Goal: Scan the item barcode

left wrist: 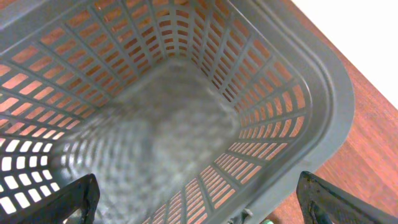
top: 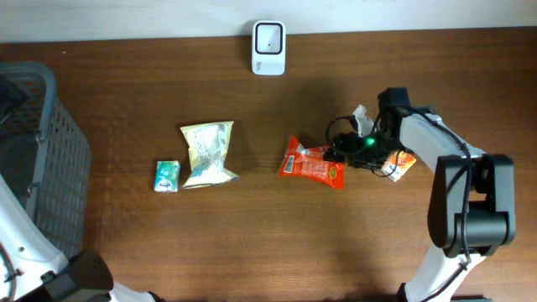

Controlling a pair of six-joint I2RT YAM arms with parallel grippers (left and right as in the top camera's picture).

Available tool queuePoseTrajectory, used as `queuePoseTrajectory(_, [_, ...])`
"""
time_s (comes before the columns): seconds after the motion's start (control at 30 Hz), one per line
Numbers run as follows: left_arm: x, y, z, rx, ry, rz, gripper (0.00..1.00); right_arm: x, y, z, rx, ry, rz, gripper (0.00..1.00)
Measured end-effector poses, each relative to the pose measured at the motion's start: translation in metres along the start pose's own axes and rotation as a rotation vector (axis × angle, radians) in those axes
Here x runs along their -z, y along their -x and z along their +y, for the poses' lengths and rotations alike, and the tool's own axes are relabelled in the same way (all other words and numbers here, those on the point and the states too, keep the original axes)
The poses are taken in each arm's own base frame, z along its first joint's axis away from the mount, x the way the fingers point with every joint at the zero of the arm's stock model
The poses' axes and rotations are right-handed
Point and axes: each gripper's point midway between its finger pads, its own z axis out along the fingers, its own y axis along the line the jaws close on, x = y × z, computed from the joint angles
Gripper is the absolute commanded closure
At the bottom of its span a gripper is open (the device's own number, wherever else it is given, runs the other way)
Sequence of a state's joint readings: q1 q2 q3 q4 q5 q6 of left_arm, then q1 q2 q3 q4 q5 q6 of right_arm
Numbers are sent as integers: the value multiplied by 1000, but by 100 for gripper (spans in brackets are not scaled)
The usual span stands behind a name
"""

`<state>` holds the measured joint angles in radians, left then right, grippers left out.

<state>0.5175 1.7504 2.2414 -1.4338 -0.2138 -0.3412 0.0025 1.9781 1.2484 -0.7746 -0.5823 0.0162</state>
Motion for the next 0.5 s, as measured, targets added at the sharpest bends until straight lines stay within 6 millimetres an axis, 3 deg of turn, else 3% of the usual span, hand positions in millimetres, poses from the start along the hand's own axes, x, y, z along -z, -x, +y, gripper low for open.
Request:
queuePoseTrajectory(0.1, [0,0,0,0,0,1,1,-7,1,15,61,117,-51,12])
queuePoseTrajectory(0.33, [0,0,0,0,0,0,1,-39,-6,53,182,231,-31,42])
queuePoseTrajectory(0.43, [0,0,0,0,0,0,1,-43,-8,54,178,239,-19,41])
queuePoseTrajectory(0.5, [0,0,0,0,0,0,1,-44,-8,54,177,227,-19,30])
